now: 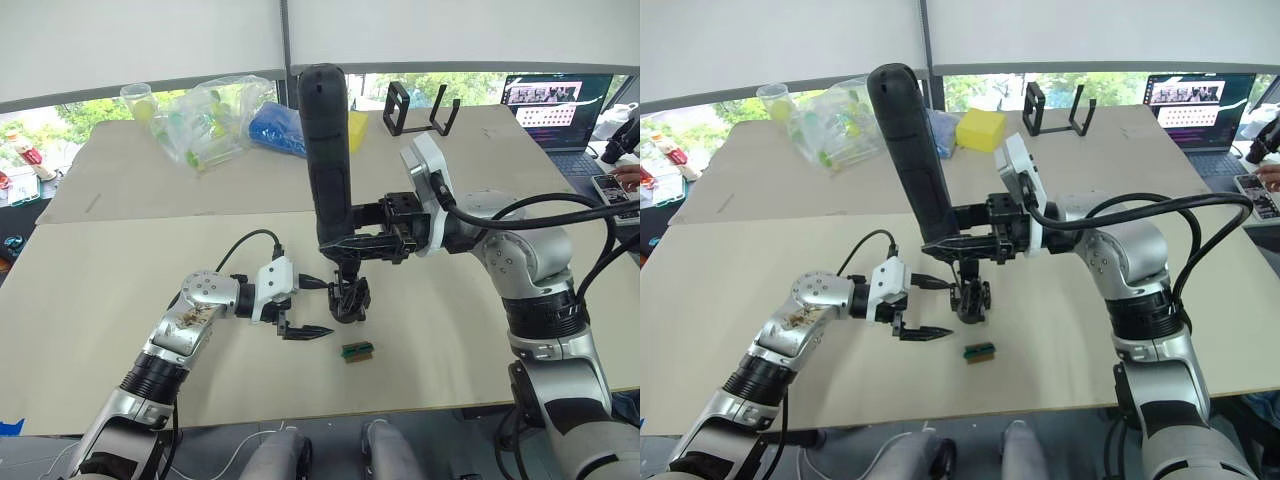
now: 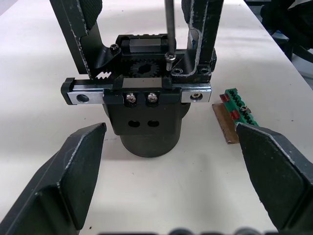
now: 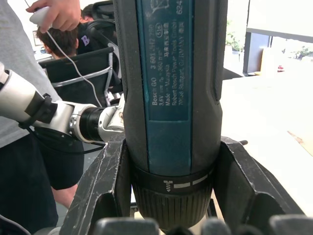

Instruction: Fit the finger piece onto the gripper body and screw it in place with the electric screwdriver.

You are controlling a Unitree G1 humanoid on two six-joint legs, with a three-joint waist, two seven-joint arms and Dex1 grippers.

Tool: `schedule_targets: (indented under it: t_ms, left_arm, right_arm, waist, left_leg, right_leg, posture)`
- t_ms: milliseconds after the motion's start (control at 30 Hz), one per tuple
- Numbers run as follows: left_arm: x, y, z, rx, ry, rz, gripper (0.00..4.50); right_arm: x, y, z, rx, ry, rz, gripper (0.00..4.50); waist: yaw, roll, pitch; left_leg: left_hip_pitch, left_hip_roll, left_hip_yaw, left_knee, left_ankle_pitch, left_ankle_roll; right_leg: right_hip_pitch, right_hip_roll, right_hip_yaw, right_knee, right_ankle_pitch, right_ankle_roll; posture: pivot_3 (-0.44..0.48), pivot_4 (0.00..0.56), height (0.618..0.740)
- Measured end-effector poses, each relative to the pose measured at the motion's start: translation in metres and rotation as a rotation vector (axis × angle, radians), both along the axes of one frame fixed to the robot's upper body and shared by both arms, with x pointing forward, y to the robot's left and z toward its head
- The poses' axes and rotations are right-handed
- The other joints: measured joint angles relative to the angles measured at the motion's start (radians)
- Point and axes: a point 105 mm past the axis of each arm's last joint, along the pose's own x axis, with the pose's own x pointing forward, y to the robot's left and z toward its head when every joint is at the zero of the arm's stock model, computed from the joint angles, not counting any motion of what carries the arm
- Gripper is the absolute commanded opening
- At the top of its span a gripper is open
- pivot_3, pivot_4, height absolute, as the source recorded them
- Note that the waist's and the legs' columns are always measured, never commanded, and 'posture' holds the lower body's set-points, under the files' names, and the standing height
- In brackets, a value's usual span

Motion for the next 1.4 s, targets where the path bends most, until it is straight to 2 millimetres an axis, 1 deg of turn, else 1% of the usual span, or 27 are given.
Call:
schedule_targets:
  t_ms: [400,1400]
  left_arm:
    - [0.0000,0.0000,0.0000,0.000,0.000,0.000,4.50]
    - [0.0000,0.0000,0.0000,0.000,0.000,0.000,4.50]
  right_arm:
    - [-0.0036,0.0015,0.0052,0.021,0.009,0.011,1.93]
    - [-0.0037,0.0017,0.0023,0.011,-0.031,0.015,1.93]
  waist:
    - [0.000,0.000,0.000]
    - [0.000,0.000,0.000]
  left_leg:
    - [0.000,0.000,0.000,0.000,0.000,0.000]
    - [0.000,0.000,0.000,0.000,0.000,0.000]
  right_leg:
    - [0.000,0.000,0.000,0.000,0.000,0.000]
    - [0.000,0.000,0.000,0.000,0.000,0.000]
  posture:
    - [0.000,0.150,0.737]
    - [0.000,0.150,0.737]
